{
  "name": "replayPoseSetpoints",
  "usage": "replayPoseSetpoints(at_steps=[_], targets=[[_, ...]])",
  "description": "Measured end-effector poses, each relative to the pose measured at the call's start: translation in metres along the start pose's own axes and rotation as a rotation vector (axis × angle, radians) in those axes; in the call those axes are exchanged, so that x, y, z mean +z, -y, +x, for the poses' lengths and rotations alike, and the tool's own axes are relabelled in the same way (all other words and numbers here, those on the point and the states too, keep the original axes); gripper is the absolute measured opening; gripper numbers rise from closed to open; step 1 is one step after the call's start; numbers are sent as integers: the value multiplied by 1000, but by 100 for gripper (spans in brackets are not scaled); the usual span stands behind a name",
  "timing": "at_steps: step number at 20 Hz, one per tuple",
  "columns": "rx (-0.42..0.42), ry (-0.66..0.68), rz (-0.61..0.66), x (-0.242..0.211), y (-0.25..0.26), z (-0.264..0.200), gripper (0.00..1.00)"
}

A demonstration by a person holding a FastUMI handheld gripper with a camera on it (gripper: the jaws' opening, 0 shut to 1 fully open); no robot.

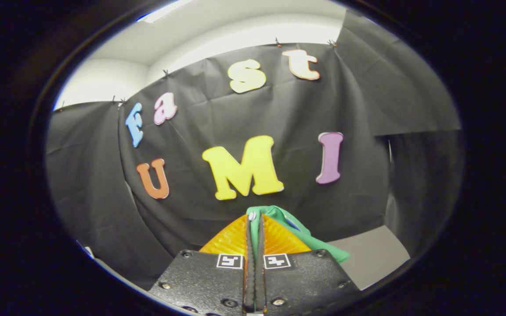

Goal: Put the clothes into the washing machine and then close the washing machine lid.

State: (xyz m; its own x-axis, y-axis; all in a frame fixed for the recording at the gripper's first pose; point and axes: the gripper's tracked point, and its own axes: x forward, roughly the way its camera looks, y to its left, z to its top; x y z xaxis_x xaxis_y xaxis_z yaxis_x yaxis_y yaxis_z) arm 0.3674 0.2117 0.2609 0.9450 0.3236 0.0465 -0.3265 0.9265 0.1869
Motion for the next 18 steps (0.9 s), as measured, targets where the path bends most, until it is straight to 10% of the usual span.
replayPoseSetpoints(at_steps=[18], targets=[[195,-91,9,-70,-149,130,4]])
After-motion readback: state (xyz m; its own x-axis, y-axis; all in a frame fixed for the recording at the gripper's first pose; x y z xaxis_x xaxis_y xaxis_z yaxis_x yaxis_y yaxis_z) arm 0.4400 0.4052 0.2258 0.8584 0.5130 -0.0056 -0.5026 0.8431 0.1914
